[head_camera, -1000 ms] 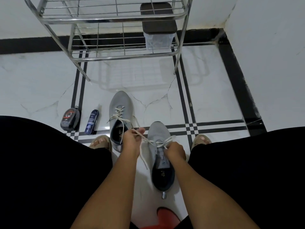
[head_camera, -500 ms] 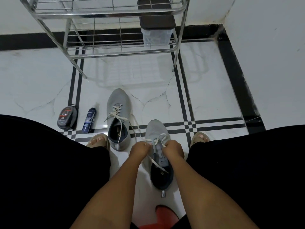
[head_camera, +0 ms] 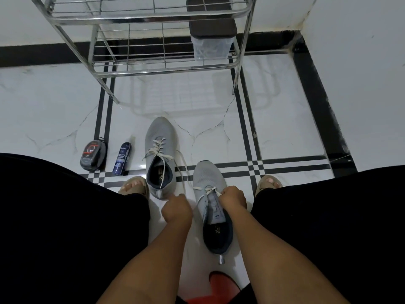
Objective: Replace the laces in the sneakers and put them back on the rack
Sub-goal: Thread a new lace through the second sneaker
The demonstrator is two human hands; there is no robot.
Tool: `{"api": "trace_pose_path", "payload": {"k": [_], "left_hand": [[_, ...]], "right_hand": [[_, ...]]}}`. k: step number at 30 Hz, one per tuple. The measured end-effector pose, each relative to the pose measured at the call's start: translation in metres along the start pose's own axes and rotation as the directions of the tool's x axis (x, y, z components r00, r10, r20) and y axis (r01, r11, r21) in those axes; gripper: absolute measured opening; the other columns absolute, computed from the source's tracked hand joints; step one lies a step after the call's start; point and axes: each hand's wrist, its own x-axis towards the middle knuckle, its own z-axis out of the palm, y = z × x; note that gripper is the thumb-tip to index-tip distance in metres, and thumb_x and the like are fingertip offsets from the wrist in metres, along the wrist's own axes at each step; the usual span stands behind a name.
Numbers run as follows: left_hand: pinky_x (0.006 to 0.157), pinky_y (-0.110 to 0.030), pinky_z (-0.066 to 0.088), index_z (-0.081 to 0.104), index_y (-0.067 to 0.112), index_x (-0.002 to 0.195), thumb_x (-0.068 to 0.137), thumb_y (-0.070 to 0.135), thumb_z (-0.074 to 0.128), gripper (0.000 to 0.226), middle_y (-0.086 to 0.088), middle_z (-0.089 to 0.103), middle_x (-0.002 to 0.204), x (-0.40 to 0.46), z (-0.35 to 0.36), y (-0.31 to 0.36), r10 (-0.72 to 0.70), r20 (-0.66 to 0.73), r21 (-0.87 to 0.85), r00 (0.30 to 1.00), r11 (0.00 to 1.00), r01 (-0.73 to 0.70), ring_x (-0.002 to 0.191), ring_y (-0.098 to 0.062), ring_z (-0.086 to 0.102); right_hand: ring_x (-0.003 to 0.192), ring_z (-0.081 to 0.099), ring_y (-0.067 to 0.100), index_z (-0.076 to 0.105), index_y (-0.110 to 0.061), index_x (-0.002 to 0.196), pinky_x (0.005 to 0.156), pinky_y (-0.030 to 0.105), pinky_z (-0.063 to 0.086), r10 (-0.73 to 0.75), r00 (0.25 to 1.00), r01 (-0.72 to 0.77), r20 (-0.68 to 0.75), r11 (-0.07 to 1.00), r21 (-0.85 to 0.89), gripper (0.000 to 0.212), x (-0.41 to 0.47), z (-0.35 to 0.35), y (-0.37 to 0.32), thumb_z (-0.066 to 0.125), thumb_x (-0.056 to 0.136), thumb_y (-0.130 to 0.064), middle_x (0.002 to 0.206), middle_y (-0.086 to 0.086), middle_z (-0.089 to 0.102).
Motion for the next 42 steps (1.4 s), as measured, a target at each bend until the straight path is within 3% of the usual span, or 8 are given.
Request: {"api": "trace_pose_path", "payload": {"k": [5,16,18,22,27,33,38,42], "left_hand": [[0.091,-0.04,0.043,0.057,0.014,0.121,0.1,0.033,0.039,0.033,-0.007,0.052,0.122,-0.002,-0.001,0.03,0.245,-0.095,-0.026,0.965,0.968,-0.248,0.115,-0.027,0.05],[0.087,-0.036,0.043,0.052,0.005,0.119,0.097,0.023,0.04,0.03,-0.016,0.058,0.123,0.015,-0.002,0.024,0.078,0.089,-0.385,0.993,0.922,-0.038,0.113,-0.033,0.055],[0.087,-0.036,0.044,0.055,0.001,0.118,0.099,0.023,0.04,0.033,-0.021,0.06,0.122,0.021,-0.004,0.024,0.004,0.154,-0.589,0.988,0.803,0.088,0.111,-0.035,0.057],[0.066,-0.027,0.046,0.063,0.004,0.106,0.097,0.005,0.045,0.02,-0.009,0.061,0.101,0.026,-0.015,0.03,-0.002,0.345,-0.892,0.939,0.311,0.328,0.073,-0.02,0.055],[0.064,-0.03,0.04,0.054,0.012,0.074,0.095,0.004,0.051,0.023,-0.008,0.05,0.077,0.028,-0.033,0.038,0.009,0.451,-0.865,0.893,0.253,0.434,0.064,-0.016,0.043],[0.078,-0.035,0.048,0.067,0.007,0.087,0.095,0.026,0.052,0.026,-0.012,0.062,0.083,0.031,-0.035,0.052,0.104,0.063,-0.8,0.993,0.6,-0.012,0.087,-0.028,0.059],[0.067,-0.025,0.042,0.065,0.009,0.102,0.1,0.021,0.046,0.023,0.0,0.063,0.096,0.013,-0.057,0.064,0.301,-0.076,-0.849,0.951,0.48,-0.22,0.086,-0.014,0.055],[0.062,-0.015,0.038,0.063,0.012,0.098,0.1,0.021,0.046,0.019,0.005,0.061,0.088,0.003,-0.071,0.057,0.359,-0.134,-0.872,0.924,0.401,-0.282,0.077,-0.003,0.053]], "right_hand": [[0.091,0.062,0.027,0.069,-0.014,0.099,0.069,0.027,0.045,-0.011,1.0,0.011,-0.005,1.0,-0.017,0.019,0.0,0.001,0.0,0.058,0.089,-0.025,0.105,0.008,0.066],[0.096,0.063,0.03,0.068,-0.012,0.097,0.07,0.027,0.047,-0.028,1.0,0.028,0.004,0.999,-0.032,0.018,0.003,0.003,-0.001,0.053,0.087,-0.012,0.108,0.011,0.065],[0.097,0.063,0.031,0.066,-0.013,0.098,0.071,0.028,0.046,-0.03,1.0,0.031,0.007,0.999,-0.035,0.016,0.003,0.003,-0.001,0.054,0.088,-0.015,0.11,0.012,0.064],[0.1,0.061,0.031,0.065,-0.01,0.105,0.075,0.029,0.048,-0.06,0.998,0.061,0.02,0.996,-0.06,0.021,0.002,0.002,-0.002,0.054,0.091,-0.021,0.112,0.013,0.063],[0.102,0.06,0.031,0.061,-0.009,0.107,0.076,0.03,0.047,-0.091,0.995,0.093,0.039,0.993,-0.077,0.024,0.001,0.001,0.001,0.054,0.093,-0.027,0.112,0.013,0.062],[0.084,0.057,0.025,0.066,-0.009,0.105,0.068,0.028,0.041,-0.021,0.999,0.025,-0.035,0.991,0.131,0.048,-0.001,-0.006,-0.007,0.038,0.098,-0.047,0.105,0.011,0.067],[0.093,0.064,0.022,0.073,-0.016,0.082,0.089,0.041,0.053,0.054,0.996,0.013,-0.075,0.719,0.695,0.058,-0.002,-0.034,-0.037,0.034,0.098,-0.055,0.096,0.005,0.07],[0.099,0.061,0.014,0.073,-0.012,0.092,0.092,0.034,0.051,-0.118,0.991,0.018,0.06,0.571,0.821,0.039,-0.014,-0.056,-0.053,0.057,0.093,-0.047,0.099,0.002,0.071]]}}
